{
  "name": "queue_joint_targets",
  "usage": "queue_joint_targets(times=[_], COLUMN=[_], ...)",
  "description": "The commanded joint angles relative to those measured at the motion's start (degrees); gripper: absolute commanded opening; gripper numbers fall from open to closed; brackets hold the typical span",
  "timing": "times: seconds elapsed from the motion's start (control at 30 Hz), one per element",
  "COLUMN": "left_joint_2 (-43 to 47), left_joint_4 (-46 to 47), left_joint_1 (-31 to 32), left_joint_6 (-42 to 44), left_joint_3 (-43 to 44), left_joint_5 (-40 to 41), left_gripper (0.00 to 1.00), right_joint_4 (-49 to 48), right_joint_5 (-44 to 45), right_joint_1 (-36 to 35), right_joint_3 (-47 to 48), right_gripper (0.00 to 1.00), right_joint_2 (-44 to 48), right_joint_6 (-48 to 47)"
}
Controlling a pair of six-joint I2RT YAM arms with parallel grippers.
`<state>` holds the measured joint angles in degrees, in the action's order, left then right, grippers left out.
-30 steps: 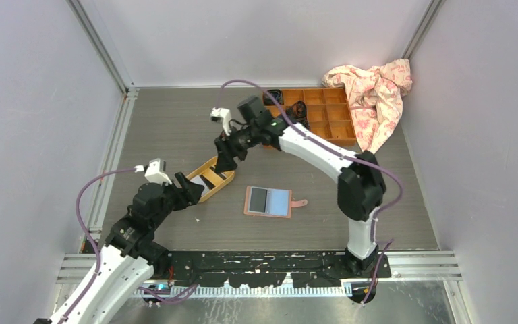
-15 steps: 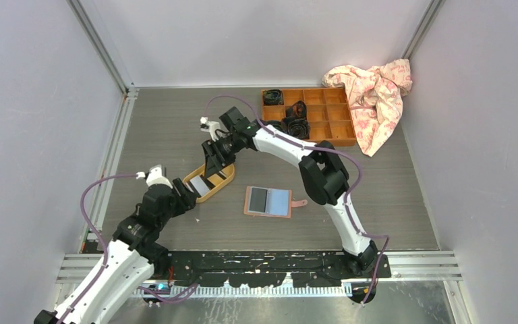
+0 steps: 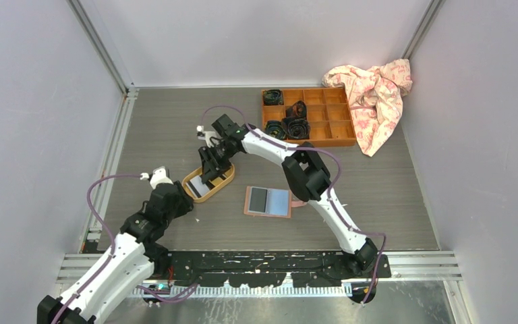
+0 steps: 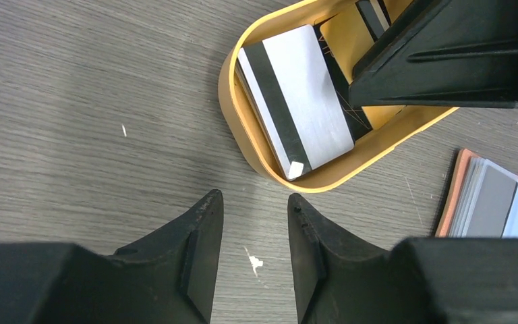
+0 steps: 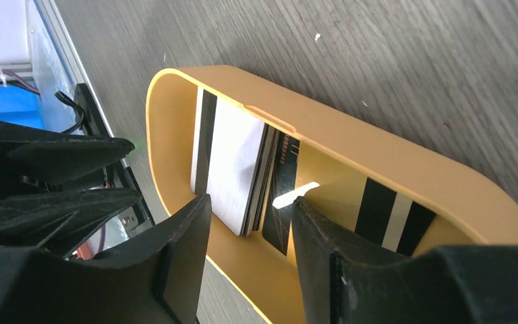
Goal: Put the credit cards into the card holder
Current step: Pick up the credit card from the storage box.
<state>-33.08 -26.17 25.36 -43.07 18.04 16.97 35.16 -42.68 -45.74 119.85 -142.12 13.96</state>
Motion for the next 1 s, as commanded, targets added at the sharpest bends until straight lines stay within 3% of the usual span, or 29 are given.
queue_joint_targets(times=[0.0, 0.3, 0.73, 0.97], left_joint_2=[-1.5, -3.0, -3.1, -2.3], left_joint_4=[5.5, 7.8, 8.3, 7.0], left_joint_1=[-0.2, -0.2, -0.2, -0.2], left_joint_6=[0.0, 0.8, 1.5, 2.0], left_joint_3=[-0.4, -0.6, -0.1, 0.6], left_joint_5=[0.8, -0.1, -1.8, -1.6], left_gripper=[0.40, 0.29, 0.27, 0.28], right_joint_4=[1.9, 1.7, -9.2, -20.2], right_joint_5=[-1.5, -2.9, -13.5, -17.0], right_joint_1=[-1.4, -1.9, -1.6, -1.4], right_joint_3=[5.2, 5.6, 0.2, -4.4], right_gripper=[0.53, 0.52, 0.45, 0.43], right_joint_2=[-1.1, -2.5, 0.8, 2.0], right_joint_6=[1.2, 2.4, 14.2, 23.6])
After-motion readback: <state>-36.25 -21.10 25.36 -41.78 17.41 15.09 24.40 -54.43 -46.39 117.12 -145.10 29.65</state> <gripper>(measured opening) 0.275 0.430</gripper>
